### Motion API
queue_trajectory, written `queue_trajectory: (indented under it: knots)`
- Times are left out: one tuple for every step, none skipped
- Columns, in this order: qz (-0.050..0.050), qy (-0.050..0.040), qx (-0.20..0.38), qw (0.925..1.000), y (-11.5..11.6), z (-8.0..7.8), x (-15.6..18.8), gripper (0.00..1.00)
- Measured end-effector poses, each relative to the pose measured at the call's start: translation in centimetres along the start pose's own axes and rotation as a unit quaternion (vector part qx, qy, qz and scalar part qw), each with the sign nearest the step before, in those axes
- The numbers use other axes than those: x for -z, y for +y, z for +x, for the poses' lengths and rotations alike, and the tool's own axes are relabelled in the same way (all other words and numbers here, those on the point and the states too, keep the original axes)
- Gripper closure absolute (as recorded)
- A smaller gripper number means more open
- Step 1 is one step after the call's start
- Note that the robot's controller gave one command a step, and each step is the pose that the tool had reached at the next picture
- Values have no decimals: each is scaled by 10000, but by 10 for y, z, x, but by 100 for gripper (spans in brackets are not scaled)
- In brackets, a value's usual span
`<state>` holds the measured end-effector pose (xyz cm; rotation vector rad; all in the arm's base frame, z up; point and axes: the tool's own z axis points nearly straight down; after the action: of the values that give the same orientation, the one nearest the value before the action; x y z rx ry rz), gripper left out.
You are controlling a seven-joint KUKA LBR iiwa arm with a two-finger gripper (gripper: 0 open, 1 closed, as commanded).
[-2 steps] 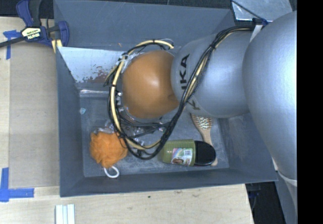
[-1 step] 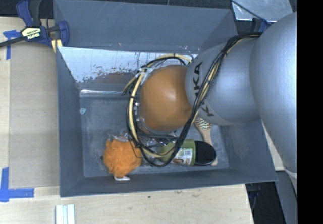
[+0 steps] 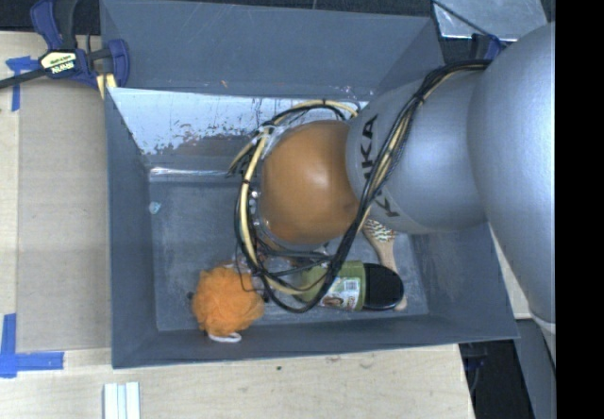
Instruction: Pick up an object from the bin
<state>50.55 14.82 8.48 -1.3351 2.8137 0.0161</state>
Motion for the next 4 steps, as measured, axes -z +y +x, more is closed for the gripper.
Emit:
queue_trajectory:
  knots:
    - [15, -28, 222, 9997, -48, 26, -14, 100]
    - [17, -35, 1059, 9944, -19, 24, 18, 100]
    - [15, -48, -533, 9986, 7, 11, -14, 100]
    - [54, -108, -274, 9996, -29, -34, 84, 100]
